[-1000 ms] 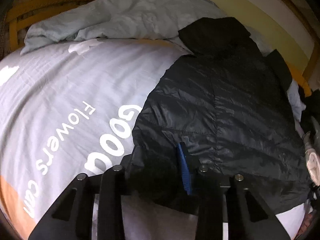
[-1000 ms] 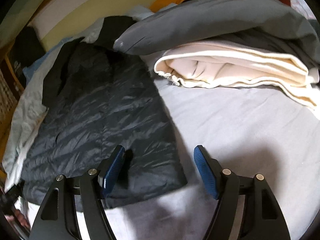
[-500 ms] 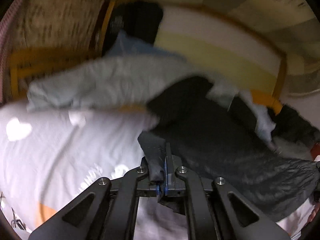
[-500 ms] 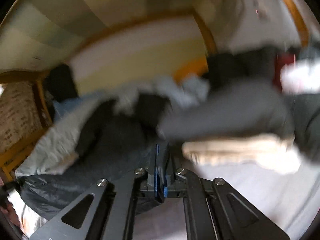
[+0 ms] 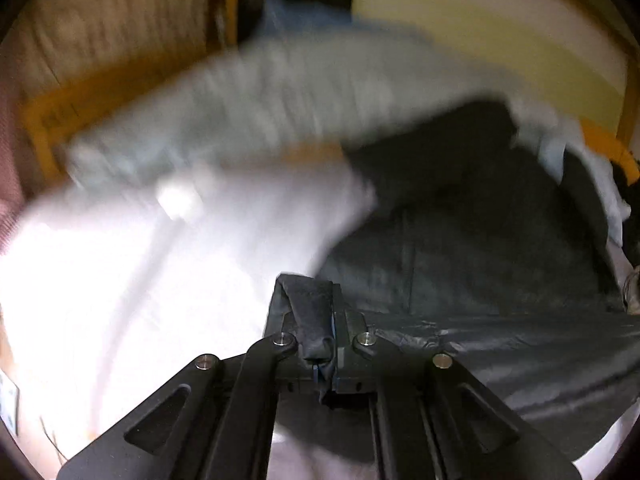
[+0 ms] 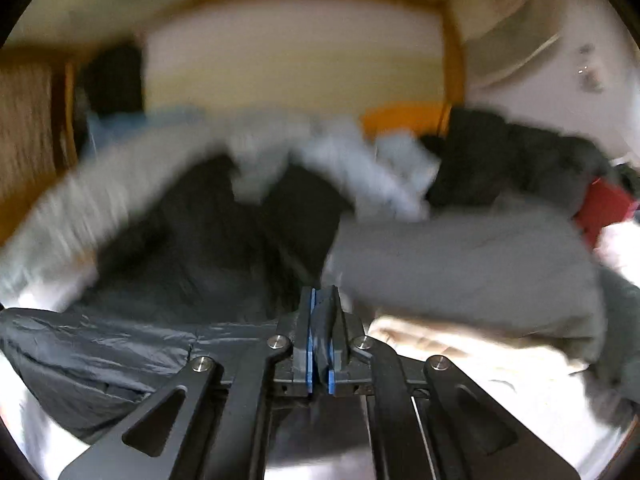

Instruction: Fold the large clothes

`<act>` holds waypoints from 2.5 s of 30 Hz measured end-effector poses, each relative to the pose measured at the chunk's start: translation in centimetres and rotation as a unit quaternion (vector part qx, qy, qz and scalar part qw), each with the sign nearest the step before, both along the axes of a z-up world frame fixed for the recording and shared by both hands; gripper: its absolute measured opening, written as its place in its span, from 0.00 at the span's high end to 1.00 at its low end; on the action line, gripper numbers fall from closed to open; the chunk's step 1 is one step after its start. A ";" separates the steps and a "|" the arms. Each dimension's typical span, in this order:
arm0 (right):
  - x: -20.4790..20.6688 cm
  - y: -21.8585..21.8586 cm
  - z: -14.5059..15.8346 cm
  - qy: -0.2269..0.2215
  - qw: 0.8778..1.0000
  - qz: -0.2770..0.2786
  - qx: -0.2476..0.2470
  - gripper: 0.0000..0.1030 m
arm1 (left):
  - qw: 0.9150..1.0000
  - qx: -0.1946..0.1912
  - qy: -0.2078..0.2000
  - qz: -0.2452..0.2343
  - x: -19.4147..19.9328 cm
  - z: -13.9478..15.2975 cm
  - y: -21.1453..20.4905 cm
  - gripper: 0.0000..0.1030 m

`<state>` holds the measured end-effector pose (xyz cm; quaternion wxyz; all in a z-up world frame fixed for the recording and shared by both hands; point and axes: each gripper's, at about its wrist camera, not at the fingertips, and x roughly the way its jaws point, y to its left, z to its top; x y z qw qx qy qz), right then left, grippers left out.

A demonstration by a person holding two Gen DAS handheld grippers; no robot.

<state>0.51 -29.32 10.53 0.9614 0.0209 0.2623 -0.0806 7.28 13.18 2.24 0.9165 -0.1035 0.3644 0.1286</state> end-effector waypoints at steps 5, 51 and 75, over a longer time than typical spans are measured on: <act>3.4 -2.3 -6.7 0.057 0.997 -0.036 0.039 0.92 | 0.999 0.018 0.005 -0.028 1.7 -2.7 -0.3 0.90; -1.3 3.0 -9.4 0.068 0.992 0.101 0.036 0.00 | 0.984 -0.001 -0.009 -0.179 -2.9 -6.2 -15.4 0.00; -7.1 4.6 -4.9 0.000 0.991 0.135 0.015 0.02 | 0.954 0.047 -0.080 -0.284 -9.5 2.1 -13.4 0.67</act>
